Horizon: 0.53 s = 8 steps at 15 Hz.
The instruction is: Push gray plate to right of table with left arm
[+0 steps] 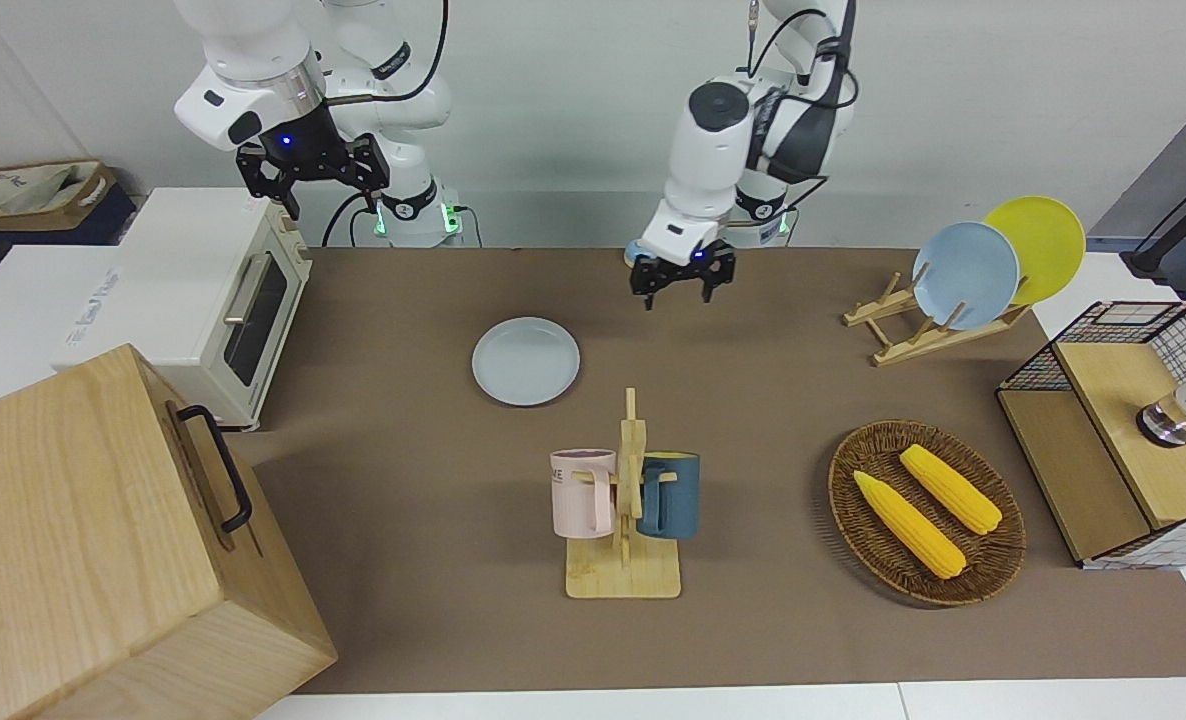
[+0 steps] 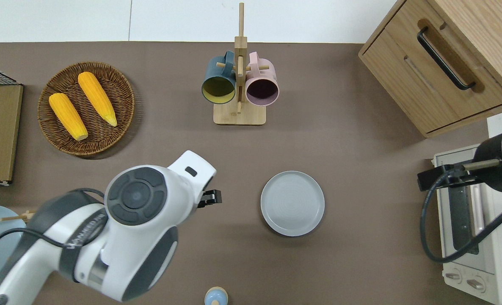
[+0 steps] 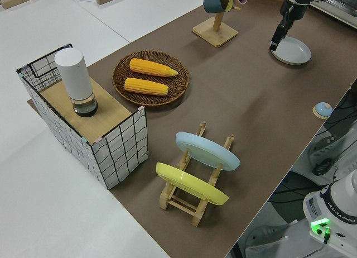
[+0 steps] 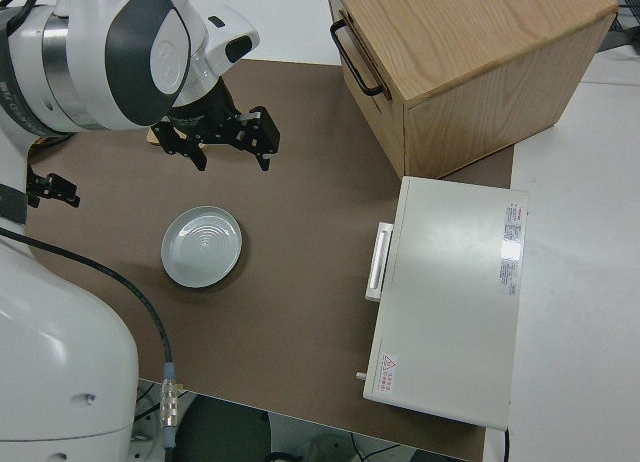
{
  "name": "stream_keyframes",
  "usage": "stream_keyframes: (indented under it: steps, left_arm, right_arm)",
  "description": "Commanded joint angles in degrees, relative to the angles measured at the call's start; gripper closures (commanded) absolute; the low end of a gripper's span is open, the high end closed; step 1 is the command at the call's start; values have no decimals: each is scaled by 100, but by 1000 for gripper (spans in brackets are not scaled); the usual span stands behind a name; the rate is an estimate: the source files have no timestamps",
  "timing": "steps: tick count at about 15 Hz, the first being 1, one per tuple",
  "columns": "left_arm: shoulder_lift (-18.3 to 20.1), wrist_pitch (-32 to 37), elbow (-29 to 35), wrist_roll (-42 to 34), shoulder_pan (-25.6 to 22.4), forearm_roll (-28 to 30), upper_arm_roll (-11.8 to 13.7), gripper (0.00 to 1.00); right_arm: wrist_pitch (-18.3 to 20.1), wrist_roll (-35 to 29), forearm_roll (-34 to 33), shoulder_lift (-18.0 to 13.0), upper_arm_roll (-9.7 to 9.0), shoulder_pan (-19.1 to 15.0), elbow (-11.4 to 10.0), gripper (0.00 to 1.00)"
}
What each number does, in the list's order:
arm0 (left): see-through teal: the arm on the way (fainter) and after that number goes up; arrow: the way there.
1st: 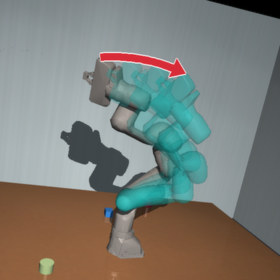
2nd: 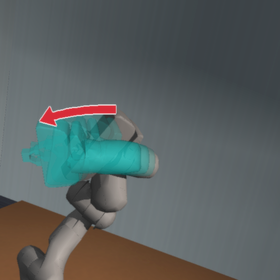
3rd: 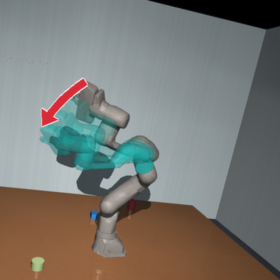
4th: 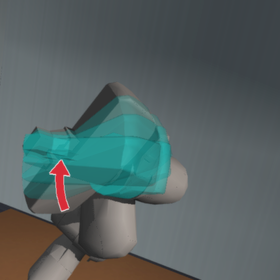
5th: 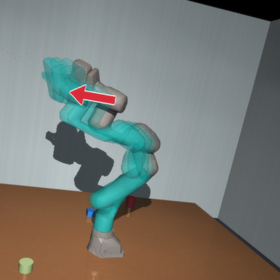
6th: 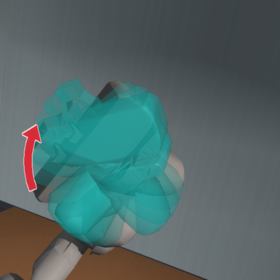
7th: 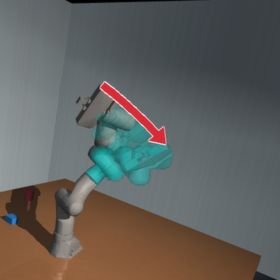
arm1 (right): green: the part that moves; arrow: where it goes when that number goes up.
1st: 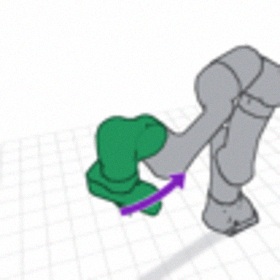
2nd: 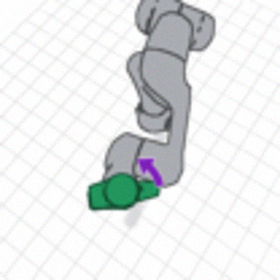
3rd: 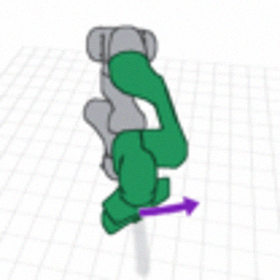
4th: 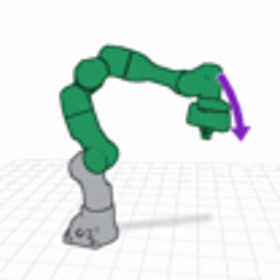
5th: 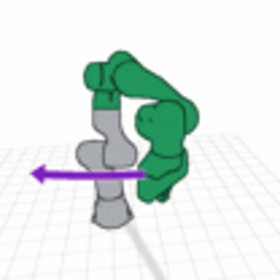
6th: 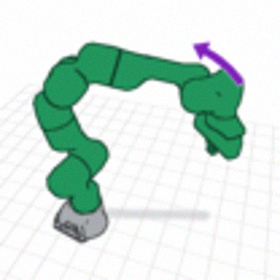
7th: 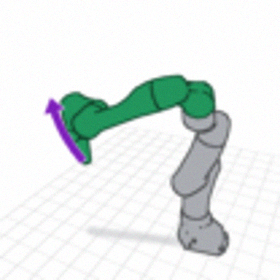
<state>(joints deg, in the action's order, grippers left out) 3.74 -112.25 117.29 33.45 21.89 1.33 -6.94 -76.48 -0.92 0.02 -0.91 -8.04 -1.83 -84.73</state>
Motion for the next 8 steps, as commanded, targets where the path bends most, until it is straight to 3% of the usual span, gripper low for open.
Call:
stream_keyframes:
  steps: [1, 8]
  left_arm:
    - [12, 958, -689, -1171, -772, 139, -36, 0]
    - [4, 2057, -1734, -2913, -2047, 166, -36, 0]
  right_arm:
    - [89, -75, 25, -14, -92, -107, 53, 17]
    - [89, -66, 25, -14, -92, -107, 53, 17]
